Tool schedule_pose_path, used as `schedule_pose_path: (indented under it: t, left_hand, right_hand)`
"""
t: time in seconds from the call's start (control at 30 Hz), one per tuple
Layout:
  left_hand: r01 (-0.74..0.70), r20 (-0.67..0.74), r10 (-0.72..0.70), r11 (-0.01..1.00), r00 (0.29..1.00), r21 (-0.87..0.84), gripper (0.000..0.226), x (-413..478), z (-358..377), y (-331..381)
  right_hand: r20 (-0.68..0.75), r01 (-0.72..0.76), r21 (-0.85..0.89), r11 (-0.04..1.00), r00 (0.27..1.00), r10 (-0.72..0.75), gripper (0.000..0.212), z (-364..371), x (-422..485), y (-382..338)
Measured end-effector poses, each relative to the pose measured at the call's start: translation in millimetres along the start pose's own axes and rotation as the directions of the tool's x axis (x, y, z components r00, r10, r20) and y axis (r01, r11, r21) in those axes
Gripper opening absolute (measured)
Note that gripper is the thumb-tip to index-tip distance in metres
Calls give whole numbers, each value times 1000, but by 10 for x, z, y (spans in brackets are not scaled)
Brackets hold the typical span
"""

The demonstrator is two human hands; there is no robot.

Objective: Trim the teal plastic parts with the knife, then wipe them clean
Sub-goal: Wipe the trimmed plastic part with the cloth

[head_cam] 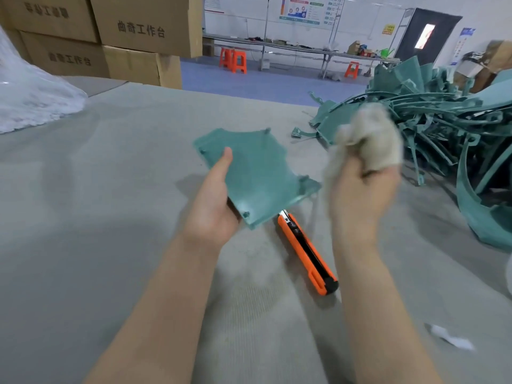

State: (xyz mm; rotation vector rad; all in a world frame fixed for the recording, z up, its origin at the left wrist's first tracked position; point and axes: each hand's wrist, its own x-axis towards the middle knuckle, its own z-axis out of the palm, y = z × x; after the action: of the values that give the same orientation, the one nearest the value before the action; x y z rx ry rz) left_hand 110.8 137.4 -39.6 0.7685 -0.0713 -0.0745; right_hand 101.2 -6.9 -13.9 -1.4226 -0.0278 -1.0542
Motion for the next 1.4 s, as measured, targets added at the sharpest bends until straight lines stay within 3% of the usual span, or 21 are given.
schedule_pose_path:
  t: [0.07,0.13,0.17,0.23,0.27,0.33,0.4,0.47,0.5,0.57,0.63,0.67,0.77,0.83,0.97,1.03,1.07,1.13,1.2,1.3,1.4]
  left_hand:
    - [51,60,-50,999,997,-17,54,-1,78,-96]
    - [55,132,-37,990,991,-130,56,-8,93,-131]
    - [36,159,-5,981,987,-192,58,-18,69,-113]
    - [-3,172,48,968,984,-251,65,-38,7,-41]
    - [-6,160,47,969,986,-246,69,-34,-17,-19]
    - [6,150,24,981,988,-196,74,-44,6,-19]
    - [8,138,6,994,990,-105,76,-43,80,-64]
    - [5,100,-2,999,995,-36,75,-56,144,-105]
    - [1,82,2,999,997,-32,72,-50,146,-103]
    - [-35,58,42,994,997,-104,67,-18,94,-64]
    - [-71,54,82,982,995,-172,67,-7,47,-35]
    - [-64,62,75,984,995,-166,68,-1,37,-31]
    - [-12,90,19,997,996,-71,73,-13,89,-98]
    - [4,93,1,999,996,-54,72,-20,124,-116]
    - [-55,78,66,990,995,-132,65,-18,43,-56]
    - [-71,84,84,986,993,-148,64,-20,26,-25]
    - [-70,87,86,984,993,-165,62,-19,17,-19]
    - [-85,103,107,975,989,-204,57,-16,2,-8]
    - [-120,96,138,977,986,-173,52,-25,-22,12]
    - [-123,31,126,989,992,-83,43,-38,-30,48]
    - [-206,-115,214,975,970,84,24,-12,-30,64]
  right_hand:
    - [360,143,-167,975,930,-74,44,172,-231,-75]
    - [686,337,-271,902,725,-65,49,301,-478,-82]
    - [764,405,-286,868,643,-48,54,333,-582,-84]
    - [824,443,-267,856,565,-35,65,371,-676,-82]
    - [824,450,-277,849,565,-30,63,386,-658,-68]
    - [756,440,-391,809,655,9,55,394,-551,6]
    - [601,266,-495,827,792,105,56,364,-371,91]
    - [518,125,-467,875,841,156,56,331,-341,116]
    - [542,155,-418,895,833,109,56,347,-406,73]
    - [674,314,-280,907,738,-47,57,414,-634,20]
    - [756,360,-226,905,651,-70,55,452,-704,11]
    - [743,364,-237,901,666,-74,56,455,-640,25]
    - [570,237,-344,908,821,2,58,376,-408,107]
    - [544,211,-339,917,839,9,58,351,-422,72]
    - [770,313,-155,937,632,-84,49,367,-606,-8]
    - [797,367,-156,917,595,-102,49,349,-564,6]
    - [775,414,-175,894,618,-134,50,331,-537,22]
    - [661,440,-260,859,730,-174,52,266,-472,116]
    - [523,291,-335,896,849,-80,53,196,-382,222]
    - [408,110,-308,945,912,27,48,196,-358,295]
    - [298,-32,-279,960,947,118,36,237,-316,317]
